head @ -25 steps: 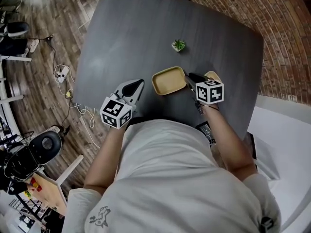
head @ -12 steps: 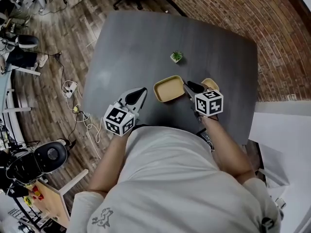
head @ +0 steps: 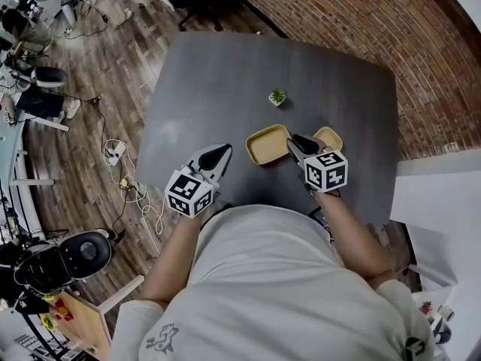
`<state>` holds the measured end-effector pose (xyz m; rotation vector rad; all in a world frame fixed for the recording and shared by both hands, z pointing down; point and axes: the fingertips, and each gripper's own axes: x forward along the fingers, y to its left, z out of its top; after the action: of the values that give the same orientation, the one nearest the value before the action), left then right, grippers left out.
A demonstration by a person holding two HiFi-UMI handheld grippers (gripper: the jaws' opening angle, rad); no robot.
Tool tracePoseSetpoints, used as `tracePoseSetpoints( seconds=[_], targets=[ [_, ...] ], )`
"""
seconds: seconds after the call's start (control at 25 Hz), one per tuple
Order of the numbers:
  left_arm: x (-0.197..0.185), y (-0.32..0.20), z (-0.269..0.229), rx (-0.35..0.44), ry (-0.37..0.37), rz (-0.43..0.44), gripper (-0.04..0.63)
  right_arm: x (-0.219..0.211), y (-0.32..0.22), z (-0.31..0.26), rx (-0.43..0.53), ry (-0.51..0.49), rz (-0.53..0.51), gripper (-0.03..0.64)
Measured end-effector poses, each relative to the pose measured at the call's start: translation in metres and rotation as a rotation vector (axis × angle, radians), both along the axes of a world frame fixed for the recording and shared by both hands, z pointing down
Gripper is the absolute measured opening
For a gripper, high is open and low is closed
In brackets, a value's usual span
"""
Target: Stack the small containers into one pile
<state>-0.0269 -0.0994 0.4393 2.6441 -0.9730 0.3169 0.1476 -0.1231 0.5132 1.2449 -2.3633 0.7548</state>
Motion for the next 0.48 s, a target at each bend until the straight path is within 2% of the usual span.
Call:
tracePoseSetpoints(
  seconds=[0.48],
  targets=[
    [-0.061, 0.040, -0.015, 0.017, 0.011, 0.013, 0.011, -0.062, 0.038, -0.022, 0.076, 0.020, 0.002, 0.097]
  ],
)
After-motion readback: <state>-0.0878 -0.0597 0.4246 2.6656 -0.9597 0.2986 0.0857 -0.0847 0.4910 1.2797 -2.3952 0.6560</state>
